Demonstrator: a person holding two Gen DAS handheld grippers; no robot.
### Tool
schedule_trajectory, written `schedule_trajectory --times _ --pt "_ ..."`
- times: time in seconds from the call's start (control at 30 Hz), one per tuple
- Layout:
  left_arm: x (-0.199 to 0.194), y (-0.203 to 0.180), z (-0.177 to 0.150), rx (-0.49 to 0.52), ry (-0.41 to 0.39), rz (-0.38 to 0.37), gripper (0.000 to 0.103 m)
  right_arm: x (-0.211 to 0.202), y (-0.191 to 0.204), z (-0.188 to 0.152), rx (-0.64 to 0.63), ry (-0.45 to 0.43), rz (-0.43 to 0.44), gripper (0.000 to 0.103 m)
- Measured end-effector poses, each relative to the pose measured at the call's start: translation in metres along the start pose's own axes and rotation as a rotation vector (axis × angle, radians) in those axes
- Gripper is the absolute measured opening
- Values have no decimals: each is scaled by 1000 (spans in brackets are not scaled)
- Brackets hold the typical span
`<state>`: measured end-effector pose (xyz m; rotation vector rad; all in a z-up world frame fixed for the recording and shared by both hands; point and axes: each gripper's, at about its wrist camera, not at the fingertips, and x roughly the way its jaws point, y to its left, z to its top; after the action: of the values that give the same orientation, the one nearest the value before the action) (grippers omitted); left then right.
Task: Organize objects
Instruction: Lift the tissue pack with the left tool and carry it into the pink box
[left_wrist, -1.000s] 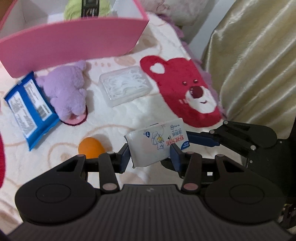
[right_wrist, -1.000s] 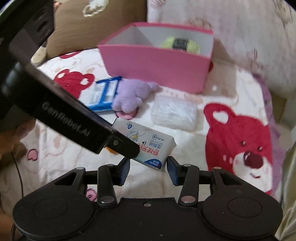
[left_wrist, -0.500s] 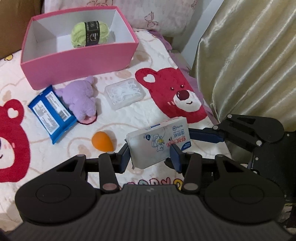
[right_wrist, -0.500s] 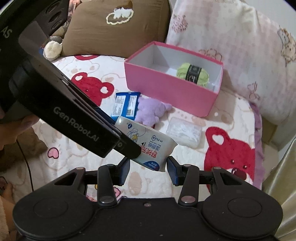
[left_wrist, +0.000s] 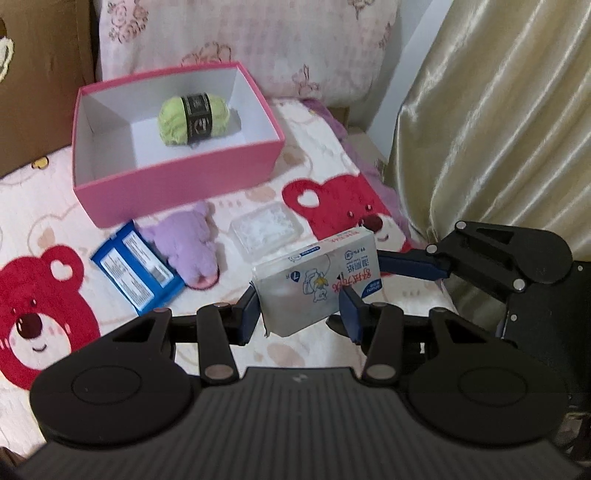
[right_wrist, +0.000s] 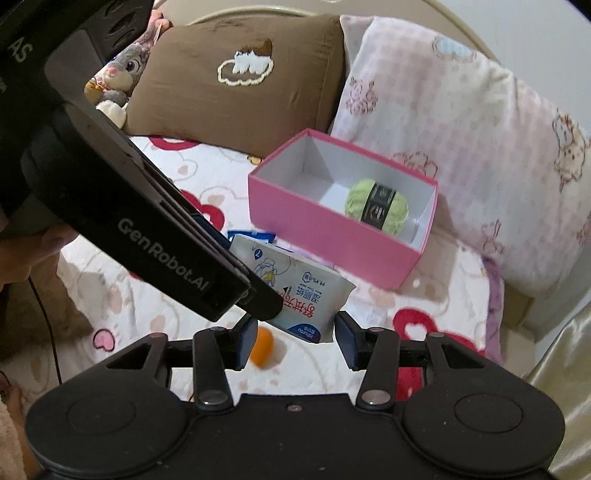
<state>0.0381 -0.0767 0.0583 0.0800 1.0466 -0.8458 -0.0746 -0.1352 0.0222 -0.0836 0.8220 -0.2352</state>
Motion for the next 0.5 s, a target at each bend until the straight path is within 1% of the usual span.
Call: schedule_trajectory --times 0.27,0.4,0.5 --pt "-10 23 32 -36 -54 21 45 11 -8 39 -26 -48 1 52" --pt "-10 36 57 -54 -75 36 45 23 -22 64 -23 -73 8 52" --pt "-2 50 79 -78 -80 41 45 40 -39 84 -35 -94 20 52"
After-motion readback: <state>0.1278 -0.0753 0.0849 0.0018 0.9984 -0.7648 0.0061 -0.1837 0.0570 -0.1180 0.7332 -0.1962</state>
